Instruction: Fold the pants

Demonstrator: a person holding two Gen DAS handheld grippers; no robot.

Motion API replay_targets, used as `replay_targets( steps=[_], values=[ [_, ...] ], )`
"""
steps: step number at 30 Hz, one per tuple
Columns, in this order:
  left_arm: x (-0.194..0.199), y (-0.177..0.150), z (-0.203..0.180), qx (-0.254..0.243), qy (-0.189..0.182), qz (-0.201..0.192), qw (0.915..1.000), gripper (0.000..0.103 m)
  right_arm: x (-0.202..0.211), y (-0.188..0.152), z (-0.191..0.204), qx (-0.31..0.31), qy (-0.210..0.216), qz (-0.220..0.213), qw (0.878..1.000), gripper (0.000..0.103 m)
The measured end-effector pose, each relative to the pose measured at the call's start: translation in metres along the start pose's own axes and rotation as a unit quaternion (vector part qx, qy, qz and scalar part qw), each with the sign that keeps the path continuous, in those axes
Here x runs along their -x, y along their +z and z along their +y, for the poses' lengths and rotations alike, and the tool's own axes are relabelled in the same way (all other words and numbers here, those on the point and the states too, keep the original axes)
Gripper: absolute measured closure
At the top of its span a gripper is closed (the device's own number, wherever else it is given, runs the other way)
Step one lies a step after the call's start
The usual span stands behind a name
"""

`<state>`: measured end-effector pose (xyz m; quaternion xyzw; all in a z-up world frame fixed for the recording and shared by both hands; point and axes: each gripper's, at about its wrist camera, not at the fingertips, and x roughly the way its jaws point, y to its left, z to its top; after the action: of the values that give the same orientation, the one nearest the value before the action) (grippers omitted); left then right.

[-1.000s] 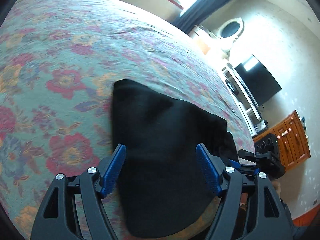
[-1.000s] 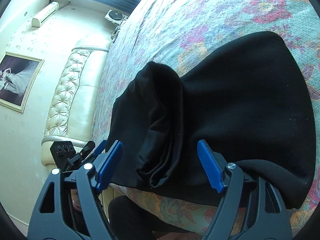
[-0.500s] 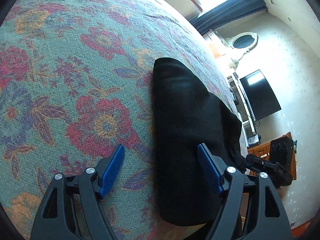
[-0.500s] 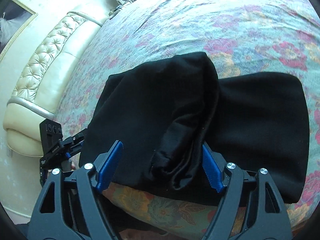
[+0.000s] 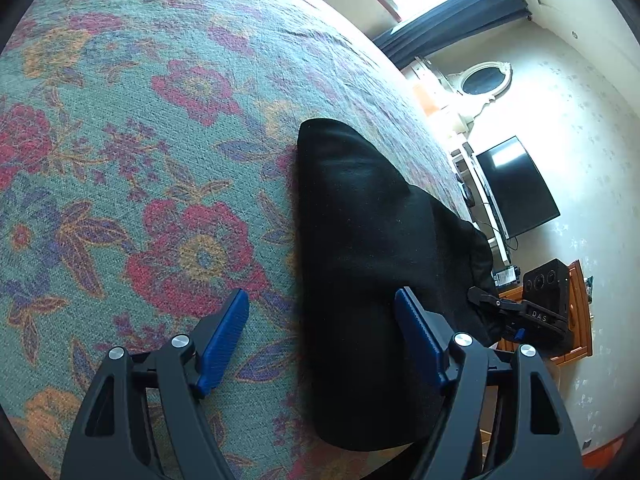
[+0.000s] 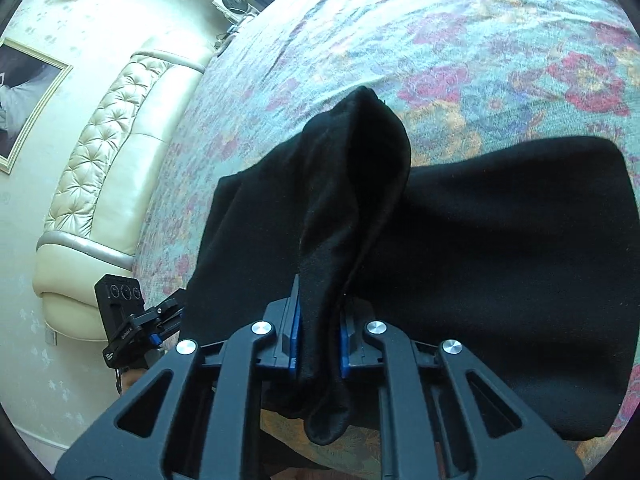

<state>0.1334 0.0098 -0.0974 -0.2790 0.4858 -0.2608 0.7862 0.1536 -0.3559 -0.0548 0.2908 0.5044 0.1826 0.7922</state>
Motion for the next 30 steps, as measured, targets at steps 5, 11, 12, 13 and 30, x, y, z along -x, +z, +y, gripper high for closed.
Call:
replay_targets(
  steps=[5, 11, 12, 13, 30],
  values=[
    [-0.008, 0.002, -0.016, -0.014, -0.010, 0.014, 0.9998, 0.028, 0.022, 0.004, 0.006, 0.035, -0.016, -0.025, 0.999, 0.090],
    [-0.021, 0.003, -0.034, -0.020, -0.020, 0.020, 0.9994, 0.028, 0.039, 0.002, -0.009, 0.041, -0.036, -0.035, 0.998, 0.090],
    [-0.023, 0.003, -0.035, -0.021, -0.022, 0.021, 0.9993, 0.028, 0.041, 0.000, -0.012, 0.039, -0.038, -0.035, 0.998, 0.090],
    [-0.025, 0.003, -0.038, -0.022, -0.023, 0.023, 0.9993, 0.028, 0.043, -0.003, -0.015, 0.036, -0.039, -0.035, 0.998, 0.090],
    [-0.042, -0.003, -0.057, -0.028, -0.009, 0.043, 0.9987, 0.027, 0.072, -0.009, -0.050, 0.026, -0.076, -0.049, 0.996, 0.090]
  ],
)
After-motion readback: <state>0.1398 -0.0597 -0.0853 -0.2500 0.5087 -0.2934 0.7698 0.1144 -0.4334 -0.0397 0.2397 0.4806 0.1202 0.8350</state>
